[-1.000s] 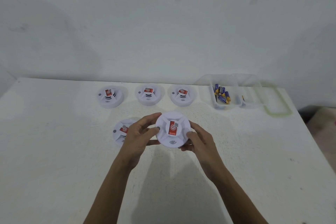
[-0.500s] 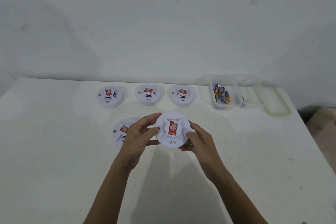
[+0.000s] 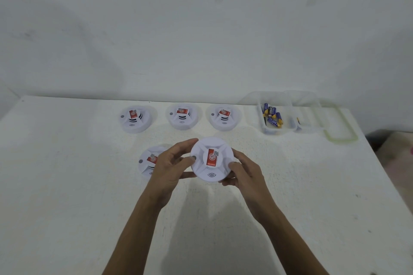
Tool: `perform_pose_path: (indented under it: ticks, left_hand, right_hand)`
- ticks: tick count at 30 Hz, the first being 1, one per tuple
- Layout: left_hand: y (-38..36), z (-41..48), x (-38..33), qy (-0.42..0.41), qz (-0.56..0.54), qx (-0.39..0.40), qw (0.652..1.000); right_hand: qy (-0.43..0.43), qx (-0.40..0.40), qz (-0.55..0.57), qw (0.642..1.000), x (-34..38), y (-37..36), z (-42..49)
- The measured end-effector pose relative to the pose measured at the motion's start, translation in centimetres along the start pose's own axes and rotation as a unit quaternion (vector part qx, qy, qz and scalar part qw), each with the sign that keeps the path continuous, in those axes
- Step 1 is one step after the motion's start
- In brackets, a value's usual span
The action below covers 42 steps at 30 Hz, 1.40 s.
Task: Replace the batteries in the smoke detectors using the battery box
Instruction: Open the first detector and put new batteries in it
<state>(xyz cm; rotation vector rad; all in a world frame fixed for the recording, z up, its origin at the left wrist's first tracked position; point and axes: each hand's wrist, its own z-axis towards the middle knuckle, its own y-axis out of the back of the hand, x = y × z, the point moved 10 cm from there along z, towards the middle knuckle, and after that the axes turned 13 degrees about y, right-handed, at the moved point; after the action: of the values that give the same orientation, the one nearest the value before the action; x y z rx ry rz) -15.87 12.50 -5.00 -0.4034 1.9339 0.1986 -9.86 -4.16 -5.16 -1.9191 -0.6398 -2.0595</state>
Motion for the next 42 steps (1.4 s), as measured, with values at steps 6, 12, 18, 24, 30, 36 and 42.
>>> perform_pose_path:
  ticks: [6,12,18,24,30,36,42]
  left_hand:
    - [0.01,0.04,0.13,0.0,0.004,-0.001,1.0]
    - [0.05,0.02,0.07,-0.002,0.006,-0.002,1.0]
    - [0.02,0.11,0.19,0.003,0.004,0.001,1.0]
    - [-0.02,0.1,0.32,0.01,-0.012,0.004,1.0]
    - [-0.08,0.11,0.33,0.01,-0.018,0.003,1.0]
    - [-0.04,0.02,0.19,0.003,-0.011,0.002,1.0]
    - [0.11,0.07,0.15,-0.001,-0.012,0.002,1.0]
  right_hand:
    - [-0.002,-0.007,-0.001,1.0,-0.19,0.12,0.0]
    - [-0.008,-0.016,-0.006,1.0,-0.5,0.15,0.19]
    - [-0.007,-0.01,-0.004,1.0,-0.47,0.12,0.08]
    - [-0.011,-0.005,-0.015,1.0,-0.52,0.22,-0.11]
    - [-0.012,0.002,-0.007,1.0,-0.49,0.1,-0.16]
    - [-0.006,0.002,-0.002,1.0,-0.17,-0.08,-0.16]
    - [-0.013,-0.007,-0.002,1.0,-0.42,-0.1,-0.02]
